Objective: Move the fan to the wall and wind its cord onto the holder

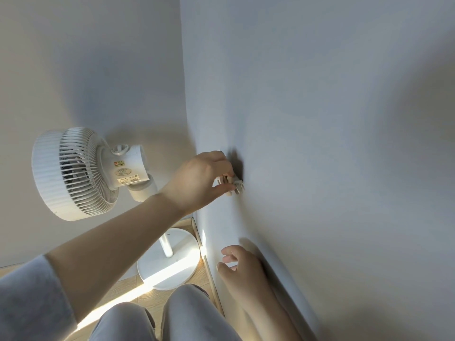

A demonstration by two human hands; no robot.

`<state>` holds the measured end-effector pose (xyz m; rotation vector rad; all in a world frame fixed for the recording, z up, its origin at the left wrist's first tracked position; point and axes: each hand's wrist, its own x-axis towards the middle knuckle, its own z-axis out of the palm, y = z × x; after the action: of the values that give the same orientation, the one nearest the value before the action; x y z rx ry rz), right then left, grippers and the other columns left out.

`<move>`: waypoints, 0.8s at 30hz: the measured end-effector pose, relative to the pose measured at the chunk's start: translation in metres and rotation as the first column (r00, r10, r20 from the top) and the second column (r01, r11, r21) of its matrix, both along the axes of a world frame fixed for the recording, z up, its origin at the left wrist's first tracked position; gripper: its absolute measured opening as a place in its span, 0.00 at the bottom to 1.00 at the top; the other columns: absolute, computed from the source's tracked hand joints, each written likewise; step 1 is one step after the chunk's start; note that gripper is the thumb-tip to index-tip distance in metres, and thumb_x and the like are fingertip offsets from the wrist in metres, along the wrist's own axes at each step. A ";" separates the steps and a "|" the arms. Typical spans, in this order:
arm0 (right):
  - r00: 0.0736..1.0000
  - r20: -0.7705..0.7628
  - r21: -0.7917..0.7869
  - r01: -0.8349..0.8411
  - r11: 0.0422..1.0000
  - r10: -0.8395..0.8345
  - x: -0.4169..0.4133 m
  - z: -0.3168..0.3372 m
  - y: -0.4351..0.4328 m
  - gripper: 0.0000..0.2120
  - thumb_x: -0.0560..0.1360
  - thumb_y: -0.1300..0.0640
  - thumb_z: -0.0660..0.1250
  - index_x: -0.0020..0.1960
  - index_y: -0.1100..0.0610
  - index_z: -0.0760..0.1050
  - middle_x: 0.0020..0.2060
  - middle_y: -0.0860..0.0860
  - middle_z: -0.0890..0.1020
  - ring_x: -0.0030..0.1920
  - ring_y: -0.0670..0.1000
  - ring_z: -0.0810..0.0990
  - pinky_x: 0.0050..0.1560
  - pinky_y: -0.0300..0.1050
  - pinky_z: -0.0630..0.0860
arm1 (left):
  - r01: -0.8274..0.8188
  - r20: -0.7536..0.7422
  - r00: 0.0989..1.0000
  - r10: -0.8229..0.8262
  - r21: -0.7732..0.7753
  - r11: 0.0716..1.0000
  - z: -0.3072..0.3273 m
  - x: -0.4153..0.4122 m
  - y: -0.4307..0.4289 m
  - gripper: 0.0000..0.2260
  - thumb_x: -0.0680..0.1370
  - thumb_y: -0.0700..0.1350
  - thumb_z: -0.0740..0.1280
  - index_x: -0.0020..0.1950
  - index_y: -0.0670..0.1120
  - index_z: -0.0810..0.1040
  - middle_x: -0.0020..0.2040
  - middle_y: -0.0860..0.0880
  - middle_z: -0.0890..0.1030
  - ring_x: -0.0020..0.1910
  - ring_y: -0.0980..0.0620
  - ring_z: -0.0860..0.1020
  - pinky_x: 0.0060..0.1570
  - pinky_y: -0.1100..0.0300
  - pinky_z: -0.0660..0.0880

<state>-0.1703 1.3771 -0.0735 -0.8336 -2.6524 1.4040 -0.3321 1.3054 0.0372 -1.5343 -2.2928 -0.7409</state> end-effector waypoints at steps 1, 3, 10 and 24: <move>1.000 0.002 -0.006 0.000 1.000 0.000 0.000 0.000 0.000 0.16 0.74 0.53 0.62 0.61 0.48 0.74 0.51 0.41 0.78 0.51 0.43 0.79 0.51 0.35 0.75 | -0.013 0.009 1.000 0.013 0.018 1.000 -0.003 0.002 -0.001 0.07 0.71 0.48 0.72 0.44 0.46 0.80 0.40 0.49 0.79 0.38 0.47 0.77 0.37 0.53 0.76; 1.000 0.002 -0.012 0.000 1.000 0.000 0.000 0.000 0.000 0.16 0.74 0.54 0.62 0.61 0.48 0.74 0.50 0.41 0.77 0.50 0.43 0.79 0.50 0.35 0.75 | -0.028 0.054 0.998 0.025 0.049 0.998 -0.007 0.008 -0.003 0.06 0.71 0.46 0.72 0.44 0.45 0.79 0.39 0.49 0.79 0.37 0.49 0.77 0.38 0.52 0.77; 1.000 0.006 -0.018 0.003 1.000 -0.003 0.000 0.002 0.000 0.15 0.74 0.54 0.63 0.60 0.49 0.74 0.49 0.41 0.76 0.48 0.43 0.79 0.49 0.36 0.75 | 0.009 0.229 0.973 -0.025 0.069 0.998 -0.007 0.001 -0.011 0.07 0.72 0.43 0.72 0.49 0.47 0.83 0.44 0.50 0.80 0.38 0.55 0.78 0.43 0.57 0.78; 1.000 0.001 -0.066 0.000 0.998 0.000 0.000 0.010 0.000 0.15 0.73 0.55 0.63 0.60 0.49 0.74 0.49 0.42 0.77 0.51 0.43 0.79 0.51 0.36 0.75 | -0.154 0.483 0.875 0.020 0.239 0.959 -0.011 0.010 -0.023 0.07 0.75 0.40 0.69 0.50 0.46 0.84 0.45 0.52 0.82 0.43 0.55 0.81 0.48 0.58 0.79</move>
<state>-0.1705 1.3770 -0.0636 -0.8393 -2.6198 1.4994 -0.3221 1.2821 0.0265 -1.2099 -2.4298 -1.4798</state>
